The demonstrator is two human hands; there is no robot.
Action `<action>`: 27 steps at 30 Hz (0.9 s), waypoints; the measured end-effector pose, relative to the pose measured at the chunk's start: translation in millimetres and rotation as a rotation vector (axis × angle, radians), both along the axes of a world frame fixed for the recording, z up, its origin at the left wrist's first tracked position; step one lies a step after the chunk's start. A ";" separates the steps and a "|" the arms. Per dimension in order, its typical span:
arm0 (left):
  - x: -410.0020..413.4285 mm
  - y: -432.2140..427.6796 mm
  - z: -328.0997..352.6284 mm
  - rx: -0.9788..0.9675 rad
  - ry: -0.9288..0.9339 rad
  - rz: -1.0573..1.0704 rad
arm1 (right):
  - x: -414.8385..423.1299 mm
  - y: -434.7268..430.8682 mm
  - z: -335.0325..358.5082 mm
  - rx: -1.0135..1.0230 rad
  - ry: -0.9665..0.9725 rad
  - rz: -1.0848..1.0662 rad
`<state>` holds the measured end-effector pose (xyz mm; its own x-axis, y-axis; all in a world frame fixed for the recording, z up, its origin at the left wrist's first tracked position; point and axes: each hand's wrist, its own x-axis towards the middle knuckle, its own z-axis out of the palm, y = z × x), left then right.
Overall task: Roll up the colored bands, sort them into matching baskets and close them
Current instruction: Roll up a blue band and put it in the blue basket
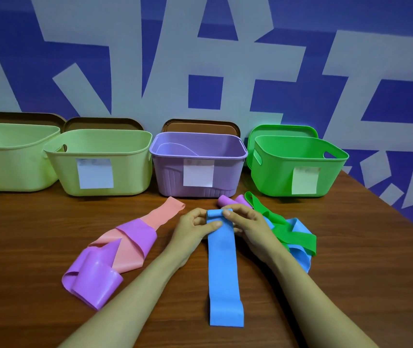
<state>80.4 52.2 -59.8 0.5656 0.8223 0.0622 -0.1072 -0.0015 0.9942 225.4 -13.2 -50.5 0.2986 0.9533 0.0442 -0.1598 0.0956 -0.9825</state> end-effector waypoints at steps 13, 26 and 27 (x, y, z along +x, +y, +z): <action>-0.5 0.5 3.9 -0.088 -0.052 0.082 | 0.1 0.9 -2.5 0.027 -0.009 -0.064; -2.6 5.2 -0.7 0.015 -0.015 0.091 | -1.9 2.1 -3.4 -0.026 0.001 -0.019; -2.3 5.4 -1.0 0.019 -0.015 0.095 | -3.3 1.8 -2.9 -0.037 -0.020 -0.019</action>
<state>78.1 57.6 -60.8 0.4842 0.8707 0.0866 -0.1209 -0.0314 0.9922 222.1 -11.4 -53.4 0.3159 0.9487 0.0150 -0.1382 0.0617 -0.9885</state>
